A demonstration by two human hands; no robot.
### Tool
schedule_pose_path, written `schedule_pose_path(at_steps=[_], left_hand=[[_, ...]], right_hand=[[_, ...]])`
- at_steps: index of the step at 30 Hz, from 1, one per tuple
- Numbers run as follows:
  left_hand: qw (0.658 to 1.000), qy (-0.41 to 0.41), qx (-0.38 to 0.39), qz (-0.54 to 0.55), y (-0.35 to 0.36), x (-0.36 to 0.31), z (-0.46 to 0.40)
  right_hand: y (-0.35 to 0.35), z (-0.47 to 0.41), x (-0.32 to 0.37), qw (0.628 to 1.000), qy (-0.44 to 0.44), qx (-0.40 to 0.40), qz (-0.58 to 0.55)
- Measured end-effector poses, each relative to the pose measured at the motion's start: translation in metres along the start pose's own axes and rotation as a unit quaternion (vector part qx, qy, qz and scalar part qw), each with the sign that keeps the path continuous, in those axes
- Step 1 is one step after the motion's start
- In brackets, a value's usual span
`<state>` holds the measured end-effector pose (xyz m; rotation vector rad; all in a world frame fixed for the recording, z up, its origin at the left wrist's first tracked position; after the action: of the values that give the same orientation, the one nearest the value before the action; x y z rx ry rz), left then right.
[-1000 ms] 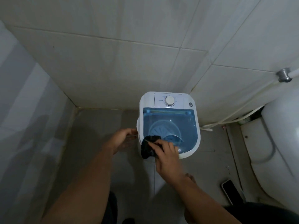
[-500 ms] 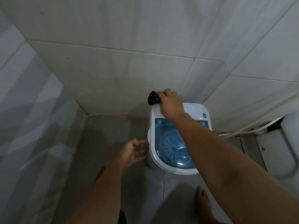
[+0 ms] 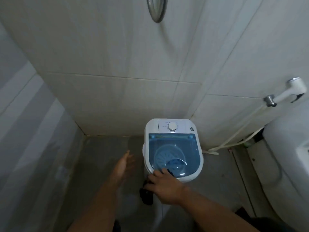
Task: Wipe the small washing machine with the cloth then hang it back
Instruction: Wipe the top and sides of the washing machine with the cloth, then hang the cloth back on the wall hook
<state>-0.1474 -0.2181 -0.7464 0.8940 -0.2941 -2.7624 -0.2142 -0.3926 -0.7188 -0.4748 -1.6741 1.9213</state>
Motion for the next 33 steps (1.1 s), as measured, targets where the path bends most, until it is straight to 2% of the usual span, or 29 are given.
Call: schedule_pose_path(at_steps=[1,3,5,8,10,13,16,17,20,28,31,33], left_hand=[[0.997,0.024,-0.057,-0.054,-0.003,-0.001,0.011],[0.990,0.043,-0.072,-0.110,0.006,-0.005,0.041],[0.988,0.057,-0.067,-0.128,0.019,-0.009,0.076],[0.978,0.105,-0.026,-0.177,0.044,-0.014,0.128],[0.973,0.133,0.016,-0.191,0.063,-0.017,0.160],[0.962,0.170,0.106,-0.184,0.095,-0.030,0.206],[0.946,0.246,0.130,-0.167,0.122,-0.059,0.251],[0.942,0.270,0.121,-0.161,0.128,-0.070,0.264],[0.921,0.341,0.076,-0.169,0.138,-0.104,0.308],[0.838,0.499,0.009,-0.221,0.129,-0.195,0.412],[0.807,0.541,-0.013,-0.237,0.117,-0.231,0.452],[0.785,0.567,-0.012,-0.250,0.115,-0.252,0.478]], right_hand=[[0.004,0.015,0.001,0.999,0.018,0.024,-0.015],[-0.006,0.048,0.000,0.986,0.102,0.008,-0.132],[-0.033,0.075,0.001,0.921,0.220,-0.051,-0.316],[-0.084,0.106,-0.001,0.808,0.331,-0.182,-0.452],[-0.120,0.117,-0.003,0.753,0.349,-0.242,-0.503],[-0.176,0.124,0.000,0.692,0.347,-0.311,-0.552],[-0.237,0.128,0.009,0.644,0.322,-0.349,-0.600],[-0.257,0.130,0.011,0.640,0.310,-0.359,-0.605],[-0.306,0.135,0.014,0.661,0.292,-0.382,-0.577],[-0.430,0.146,0.003,0.680,0.267,-0.481,-0.484],[-0.475,0.145,-0.001,0.695,0.274,-0.487,-0.452],[-0.503,0.139,0.001,0.725,0.269,-0.463,-0.433]])
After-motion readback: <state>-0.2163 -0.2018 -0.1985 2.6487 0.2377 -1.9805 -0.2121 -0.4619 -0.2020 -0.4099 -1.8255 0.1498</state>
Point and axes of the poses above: each hand's wrist, its own z-axis away from the middle knuckle, its own y-axis out of the palm, x = y × z, the point moved 4 cm from there along -z, towards the middle knuckle, and after that the axes turned 3 degrees about -x, right-handed, at the moved point
